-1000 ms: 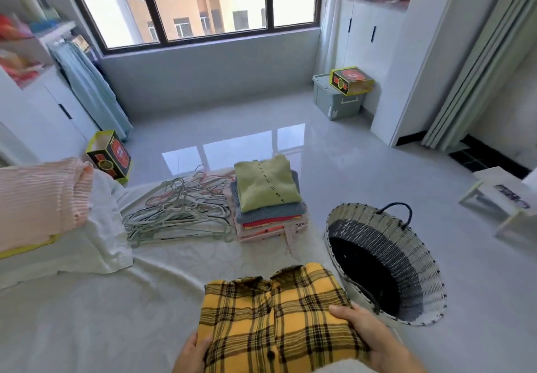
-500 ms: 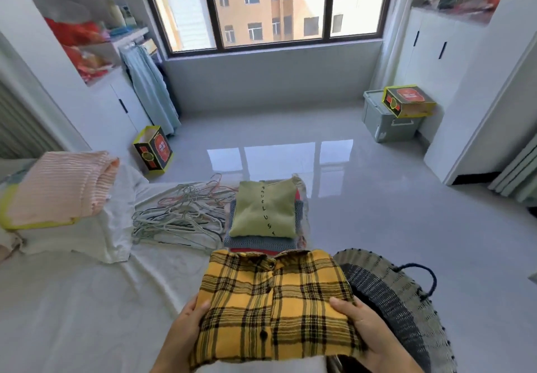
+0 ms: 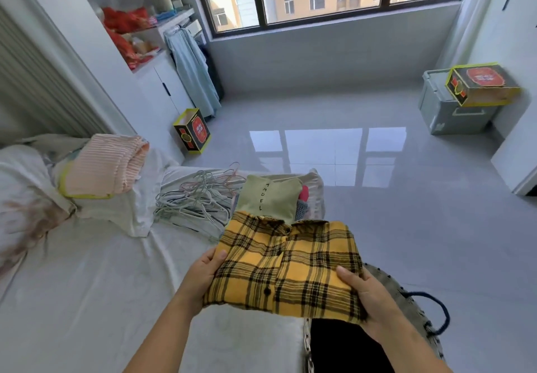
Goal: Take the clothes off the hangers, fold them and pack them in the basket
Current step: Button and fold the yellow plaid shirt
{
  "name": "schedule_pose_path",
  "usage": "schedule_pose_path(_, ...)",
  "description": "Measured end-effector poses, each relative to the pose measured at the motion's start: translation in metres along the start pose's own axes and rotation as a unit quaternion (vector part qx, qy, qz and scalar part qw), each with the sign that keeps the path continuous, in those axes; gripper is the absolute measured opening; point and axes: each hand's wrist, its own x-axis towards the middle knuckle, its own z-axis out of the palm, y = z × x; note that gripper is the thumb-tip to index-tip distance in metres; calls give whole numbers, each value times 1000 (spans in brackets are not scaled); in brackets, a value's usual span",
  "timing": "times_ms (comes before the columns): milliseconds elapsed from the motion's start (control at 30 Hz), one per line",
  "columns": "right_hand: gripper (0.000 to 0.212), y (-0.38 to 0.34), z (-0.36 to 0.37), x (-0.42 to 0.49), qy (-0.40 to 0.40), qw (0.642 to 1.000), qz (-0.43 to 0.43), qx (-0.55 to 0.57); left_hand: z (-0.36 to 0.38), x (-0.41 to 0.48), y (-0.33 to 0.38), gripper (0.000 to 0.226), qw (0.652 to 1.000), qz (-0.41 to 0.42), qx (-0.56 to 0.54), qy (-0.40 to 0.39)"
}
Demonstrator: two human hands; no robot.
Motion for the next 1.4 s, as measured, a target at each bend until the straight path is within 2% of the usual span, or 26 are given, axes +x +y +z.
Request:
schedule_pose_path(233,29,-22,31,57,-4,998,-39,-40,-15,71,21,27,1000,25,0,-4)
schedule_pose_path(333,33,-31,53,94,13,996,-66,-60,-27,121,36,25,999,42,-2,-21)
schedule_pose_path(633,30,-45,110,236,46,990,-109,-72,-62,285,49,31,995,93,-38,11)
schedule_pose_path(733,37,-22,105,286,73,990,-70,-100,-70,329,9,37,998,57,-20,32)
schedule_pose_path(867,53,15,93,335,136,981,32,-134,-81,362,-64,47,994,-80,42,58)
schedule_pose_path(933,59,22,93,347,150,979,57,-128,-84,368,-79,66,992,-105,39,50)
schedule_pose_path(1000,60,23,93,351,160,977,63,-126,-87,376,-88,95,992,-113,37,28)
schedule_pose_path(1067,68,26,91,353,166,976,59,-129,-89,383,-92,109,990,-131,48,3)
schedule_pose_path(1167,108,33,93,356,154,976,84,-130,-88,383,-74,111,989,-126,72,-33)
schedule_pose_path(1200,111,36,93,357,153,976,95,-123,-87,382,-67,114,989,-123,76,-37)
schedule_pose_path(1267,101,38,92,360,162,975,94,-118,-85,383,-60,116,987,-129,85,-38)
schedule_pose_path(1367,116,41,92,363,193,968,90,-130,-86,388,-65,114,984,-144,92,-41)
schedule_pose_path(1400,112,41,94,362,194,967,92,-135,-86,391,-70,115,983,-151,95,-38)
